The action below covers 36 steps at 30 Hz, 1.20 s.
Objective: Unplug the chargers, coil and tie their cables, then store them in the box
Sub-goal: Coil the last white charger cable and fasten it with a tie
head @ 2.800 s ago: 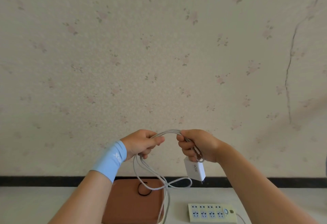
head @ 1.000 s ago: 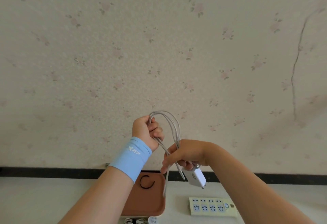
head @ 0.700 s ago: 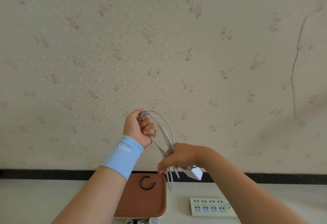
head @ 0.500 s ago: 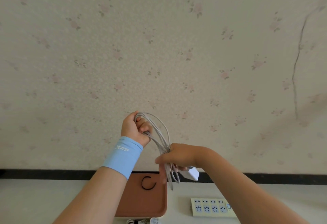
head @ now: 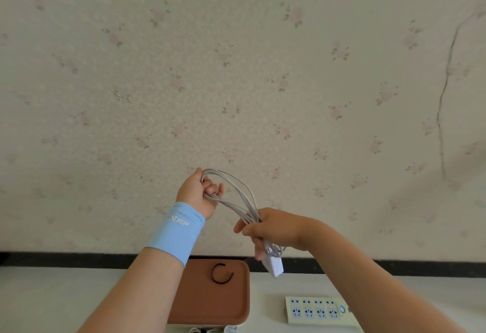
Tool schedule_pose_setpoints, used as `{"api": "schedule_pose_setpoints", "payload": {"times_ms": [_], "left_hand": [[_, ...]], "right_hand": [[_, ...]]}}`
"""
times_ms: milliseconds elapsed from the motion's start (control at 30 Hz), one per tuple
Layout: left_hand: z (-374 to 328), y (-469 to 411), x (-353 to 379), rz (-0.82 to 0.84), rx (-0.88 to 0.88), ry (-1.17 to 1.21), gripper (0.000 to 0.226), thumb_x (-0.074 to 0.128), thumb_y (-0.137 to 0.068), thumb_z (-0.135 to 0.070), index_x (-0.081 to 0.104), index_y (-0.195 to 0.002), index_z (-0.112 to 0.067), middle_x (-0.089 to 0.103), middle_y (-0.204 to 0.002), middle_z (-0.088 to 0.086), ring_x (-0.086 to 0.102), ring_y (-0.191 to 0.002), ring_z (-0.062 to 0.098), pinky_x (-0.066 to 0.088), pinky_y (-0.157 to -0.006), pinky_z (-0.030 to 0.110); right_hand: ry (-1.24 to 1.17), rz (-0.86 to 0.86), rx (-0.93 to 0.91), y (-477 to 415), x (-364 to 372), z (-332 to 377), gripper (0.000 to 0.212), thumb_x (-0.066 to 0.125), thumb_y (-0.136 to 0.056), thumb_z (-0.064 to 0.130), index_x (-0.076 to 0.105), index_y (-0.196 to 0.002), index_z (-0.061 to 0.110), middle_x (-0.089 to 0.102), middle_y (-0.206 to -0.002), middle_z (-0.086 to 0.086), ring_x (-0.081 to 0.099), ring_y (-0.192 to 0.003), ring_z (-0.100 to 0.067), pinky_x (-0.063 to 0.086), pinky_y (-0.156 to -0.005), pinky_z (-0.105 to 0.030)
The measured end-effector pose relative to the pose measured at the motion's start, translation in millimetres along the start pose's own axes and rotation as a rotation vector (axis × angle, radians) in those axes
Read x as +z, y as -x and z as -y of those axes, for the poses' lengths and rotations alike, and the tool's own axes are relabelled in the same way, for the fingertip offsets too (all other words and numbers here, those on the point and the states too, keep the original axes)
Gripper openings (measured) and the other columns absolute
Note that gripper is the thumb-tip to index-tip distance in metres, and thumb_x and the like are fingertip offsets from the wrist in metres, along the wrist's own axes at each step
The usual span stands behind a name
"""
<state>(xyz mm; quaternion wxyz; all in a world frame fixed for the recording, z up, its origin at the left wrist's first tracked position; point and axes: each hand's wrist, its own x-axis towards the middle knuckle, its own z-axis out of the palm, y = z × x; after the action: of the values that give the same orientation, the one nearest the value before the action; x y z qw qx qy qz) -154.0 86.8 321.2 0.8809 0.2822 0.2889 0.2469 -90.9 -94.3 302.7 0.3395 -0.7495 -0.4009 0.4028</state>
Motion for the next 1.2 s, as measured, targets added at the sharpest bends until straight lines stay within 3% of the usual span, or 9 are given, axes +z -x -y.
{"api": "schedule_pose_setpoints", "payload": {"times_ms": [167,267,367,433,567,800,967,1067,1200], "left_hand": [[-3,-3,-11,-0.072,0.533,-1.200,0.021,0.041,-0.095,-0.006,0.061,-0.090,-0.011,0.066,-0.090,0.003,0.062,-0.085,0.022,0.044,-0.072,0.026],[-1,9,-9,0.182,0.755,-1.333,0.042,0.043,-0.086,0.004,0.060,-0.114,-0.022,0.060,-0.121,-0.010,0.052,-0.115,0.005,0.037,-0.094,0.021],[11,18,-4,0.628,0.566,-1.533,0.045,0.064,-0.085,-0.027,0.055,-0.127,-0.041,0.053,-0.135,-0.021,0.043,-0.128,0.000,0.031,-0.108,0.026],[21,17,-6,0.749,0.397,-1.689,0.050,0.068,-0.076,-0.053,0.054,-0.124,-0.050,0.056,-0.130,-0.025,0.046,-0.128,0.004,0.033,-0.112,0.032],[16,16,-6,0.762,0.216,-1.652,0.038,0.077,-0.082,-0.035,0.061,-0.116,-0.030,0.069,-0.106,-0.009,0.065,-0.099,0.009,0.052,-0.095,0.028],[18,17,-1,0.655,0.069,-1.754,0.016,0.065,-0.090,-0.033,0.067,-0.090,-0.017,0.059,-0.073,-0.002,0.055,-0.068,0.014,0.046,-0.064,0.024],[8,20,-2,0.731,-0.096,-1.505,0.024,0.054,-0.100,-0.034,0.061,-0.095,-0.012,0.075,-0.082,-0.001,0.074,-0.082,0.022,0.055,-0.080,0.026],[8,18,-3,0.671,-0.052,-1.310,0.028,0.053,-0.100,-0.034,0.058,-0.089,-0.009,0.051,-0.058,-0.002,0.054,-0.051,0.017,0.059,-0.084,0.045],[9,22,-4,0.638,-0.097,-1.107,0.028,0.049,-0.101,-0.037,0.054,-0.087,-0.014,0.037,-0.056,-0.005,0.037,-0.044,0.011,0.058,-0.069,0.036]], "right_hand": [[-0.167,0.015,0.113,2,-10,-17,0.020,0.060,-0.098,0.030,0.063,-0.109,0.013,0.042,-0.059,0.004,0.044,-0.053,-0.014,0.051,-0.081,-0.044],[-0.120,0.085,0.167,8,-9,-18,0.017,0.061,-0.099,0.031,0.062,-0.104,0.014,0.040,-0.060,0.004,0.044,-0.052,-0.013,0.052,-0.072,-0.036],[-0.129,0.091,0.132,9,-9,-12,0.013,0.059,-0.100,0.028,0.064,-0.099,0.015,0.039,-0.060,0.004,0.041,-0.053,-0.012,0.054,-0.065,-0.029],[-0.166,0.062,0.098,10,-14,-10,0.011,0.058,-0.100,0.022,0.065,-0.095,0.014,0.037,-0.060,0.003,0.037,-0.053,-0.013,0.050,-0.061,-0.028],[-0.209,-0.032,0.080,13,-25,-13,0.012,0.061,-0.097,0.019,0.062,-0.087,0.011,0.036,-0.057,0.001,0.030,-0.049,-0.014,0.038,-0.051,-0.028],[-0.238,-0.134,0.029,10,-27,-13,0.016,0.065,-0.098,0.022,0.064,-0.093,0.007,0.041,-0.058,0.000,0.032,-0.049,-0.013,0.035,-0.050,-0.028],[-0.203,-0.236,-0.013,9,-27,-11,0.023,0.067,-0.096,0.028,0.066,-0.081,0.012,0.055,-0.068,-0.010,0.047,-0.050,-0.018,0.044,-0.057,-0.034],[-0.082,-0.332,-0.026,7,-26,-10,0.024,0.062,-0.099,0.031,0.065,-0.086,0.012,0.063,-0.068,-0.005,0.057,-0.058,-0.019,0.052,-0.067,-0.034],[0.099,-0.287,-0.016,4,-21,-12,0.026,0.056,-0.100,0.039,0.065,-0.090,0.016,0.075,-0.082,-0.004,0.067,-0.076,-0.013,0.052,-0.089,-0.035]]}}
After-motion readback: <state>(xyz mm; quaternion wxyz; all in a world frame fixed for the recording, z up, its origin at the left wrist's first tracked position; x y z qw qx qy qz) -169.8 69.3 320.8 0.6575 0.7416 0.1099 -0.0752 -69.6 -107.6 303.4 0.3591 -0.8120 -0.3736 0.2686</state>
